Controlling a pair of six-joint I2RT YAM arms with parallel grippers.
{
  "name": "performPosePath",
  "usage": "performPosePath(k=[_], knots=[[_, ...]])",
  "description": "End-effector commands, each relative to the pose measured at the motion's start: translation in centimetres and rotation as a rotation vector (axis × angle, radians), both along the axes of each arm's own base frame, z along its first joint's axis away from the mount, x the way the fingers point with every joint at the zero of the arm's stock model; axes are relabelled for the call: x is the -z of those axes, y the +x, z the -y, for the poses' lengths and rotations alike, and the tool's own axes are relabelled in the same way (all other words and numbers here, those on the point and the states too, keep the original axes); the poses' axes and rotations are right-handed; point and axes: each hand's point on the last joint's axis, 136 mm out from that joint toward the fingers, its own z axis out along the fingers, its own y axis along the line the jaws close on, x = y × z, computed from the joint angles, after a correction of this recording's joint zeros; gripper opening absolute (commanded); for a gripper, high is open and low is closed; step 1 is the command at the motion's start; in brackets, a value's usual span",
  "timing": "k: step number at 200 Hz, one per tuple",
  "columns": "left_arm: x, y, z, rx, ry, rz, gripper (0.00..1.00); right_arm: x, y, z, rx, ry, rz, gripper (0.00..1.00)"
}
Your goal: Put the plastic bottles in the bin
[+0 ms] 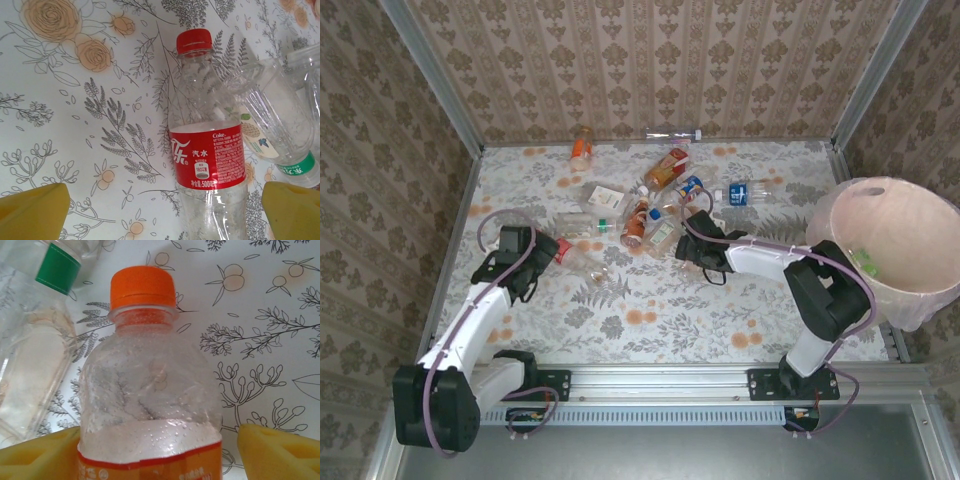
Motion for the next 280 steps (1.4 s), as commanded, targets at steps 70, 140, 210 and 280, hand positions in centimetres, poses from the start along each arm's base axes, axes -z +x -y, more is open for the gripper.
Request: performPosePath(k=[70,140,210,280], knots=[[-0.5,0.9,1.1,0.043,-0.054,0.041,1.0,0.8,-2.1,1.6,-0.102,-0.08,0.022,0.55],[-1.4,2.6,3.0,0.132,-0.109,0.095,1.0,-7.0,-1.5,2.2,-0.11,0.029,0.27,0.5],[-2.2,4.4,6.0,0.207,-0.175,0.162,1.0,-21.2,-1.3,4.6,-0.207,0.199,0.553,0.47],[-2.7,5.3,7.2,0.228,-0.132,0.172,1.0,-32.6,-3.1,11.6,-0.188,0.037,0.664,0.46]])
